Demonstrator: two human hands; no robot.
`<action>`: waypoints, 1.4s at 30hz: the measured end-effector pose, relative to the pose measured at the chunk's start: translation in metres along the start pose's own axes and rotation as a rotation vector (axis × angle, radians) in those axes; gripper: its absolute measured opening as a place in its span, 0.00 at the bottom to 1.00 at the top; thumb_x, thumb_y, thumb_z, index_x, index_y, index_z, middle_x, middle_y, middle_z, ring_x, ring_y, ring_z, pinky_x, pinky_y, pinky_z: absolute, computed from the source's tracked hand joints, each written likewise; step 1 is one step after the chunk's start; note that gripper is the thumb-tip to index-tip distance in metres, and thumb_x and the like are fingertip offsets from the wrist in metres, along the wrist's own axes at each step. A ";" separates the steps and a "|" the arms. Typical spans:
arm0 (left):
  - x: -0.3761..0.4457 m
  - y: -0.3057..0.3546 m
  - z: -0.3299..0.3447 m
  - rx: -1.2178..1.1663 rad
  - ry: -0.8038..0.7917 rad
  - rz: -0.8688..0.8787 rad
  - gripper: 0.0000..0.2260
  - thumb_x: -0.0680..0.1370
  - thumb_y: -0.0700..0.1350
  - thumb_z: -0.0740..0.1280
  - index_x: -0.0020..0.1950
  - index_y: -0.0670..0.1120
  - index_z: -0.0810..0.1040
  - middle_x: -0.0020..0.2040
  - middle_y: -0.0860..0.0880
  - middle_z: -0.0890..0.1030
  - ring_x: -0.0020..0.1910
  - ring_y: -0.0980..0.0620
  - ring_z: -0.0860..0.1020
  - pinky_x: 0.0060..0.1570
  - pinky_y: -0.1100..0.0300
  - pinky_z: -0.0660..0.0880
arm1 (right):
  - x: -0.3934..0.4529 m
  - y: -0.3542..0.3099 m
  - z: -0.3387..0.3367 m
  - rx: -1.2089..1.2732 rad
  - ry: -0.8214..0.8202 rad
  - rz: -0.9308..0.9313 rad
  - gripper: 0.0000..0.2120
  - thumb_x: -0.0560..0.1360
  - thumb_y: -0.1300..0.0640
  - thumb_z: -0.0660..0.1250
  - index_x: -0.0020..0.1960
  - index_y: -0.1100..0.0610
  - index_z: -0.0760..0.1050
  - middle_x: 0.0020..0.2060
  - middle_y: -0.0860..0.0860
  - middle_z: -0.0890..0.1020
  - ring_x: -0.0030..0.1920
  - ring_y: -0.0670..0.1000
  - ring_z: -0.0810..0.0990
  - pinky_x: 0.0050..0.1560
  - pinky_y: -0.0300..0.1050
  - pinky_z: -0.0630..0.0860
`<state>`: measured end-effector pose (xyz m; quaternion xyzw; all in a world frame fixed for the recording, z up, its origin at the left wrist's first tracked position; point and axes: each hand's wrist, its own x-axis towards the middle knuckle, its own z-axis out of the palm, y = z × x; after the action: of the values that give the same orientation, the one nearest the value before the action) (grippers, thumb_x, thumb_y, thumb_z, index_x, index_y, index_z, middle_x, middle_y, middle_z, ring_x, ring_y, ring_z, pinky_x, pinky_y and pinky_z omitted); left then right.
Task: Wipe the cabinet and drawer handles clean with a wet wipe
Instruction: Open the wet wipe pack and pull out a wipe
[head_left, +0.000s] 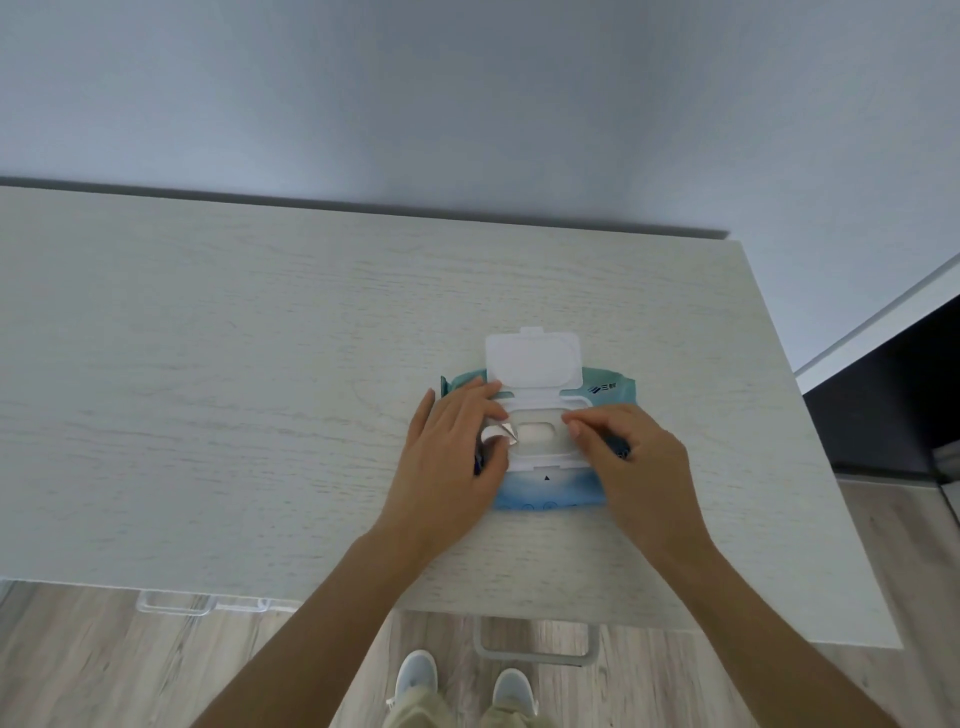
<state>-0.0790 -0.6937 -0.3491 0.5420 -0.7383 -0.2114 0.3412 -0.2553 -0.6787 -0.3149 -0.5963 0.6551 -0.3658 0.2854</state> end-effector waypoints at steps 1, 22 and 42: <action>0.000 0.000 0.000 0.017 -0.010 0.001 0.09 0.76 0.39 0.69 0.55 0.46 0.76 0.66 0.53 0.74 0.69 0.57 0.66 0.74 0.49 0.55 | 0.001 0.001 0.002 -0.050 0.002 -0.021 0.05 0.74 0.58 0.69 0.47 0.49 0.79 0.44 0.40 0.77 0.46 0.39 0.77 0.54 0.37 0.74; 0.001 -0.006 0.000 0.071 -0.030 0.105 0.09 0.76 0.47 0.69 0.53 0.43 0.78 0.69 0.47 0.72 0.70 0.54 0.66 0.68 0.44 0.66 | 0.017 -0.004 0.021 -0.810 -0.144 -0.368 0.03 0.73 0.62 0.70 0.42 0.57 0.77 0.40 0.52 0.78 0.45 0.54 0.77 0.52 0.47 0.59; 0.001 -0.006 -0.001 0.093 -0.024 0.113 0.13 0.76 0.51 0.67 0.55 0.44 0.78 0.68 0.47 0.73 0.68 0.51 0.70 0.67 0.46 0.68 | 0.032 -0.005 0.011 -0.469 -0.375 -0.191 0.07 0.81 0.59 0.55 0.45 0.52 0.63 0.44 0.47 0.68 0.47 0.47 0.64 0.51 0.41 0.60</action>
<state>-0.0742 -0.6966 -0.3521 0.5123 -0.7808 -0.1638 0.3179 -0.2474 -0.7122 -0.3150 -0.7617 0.5987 -0.1135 0.2204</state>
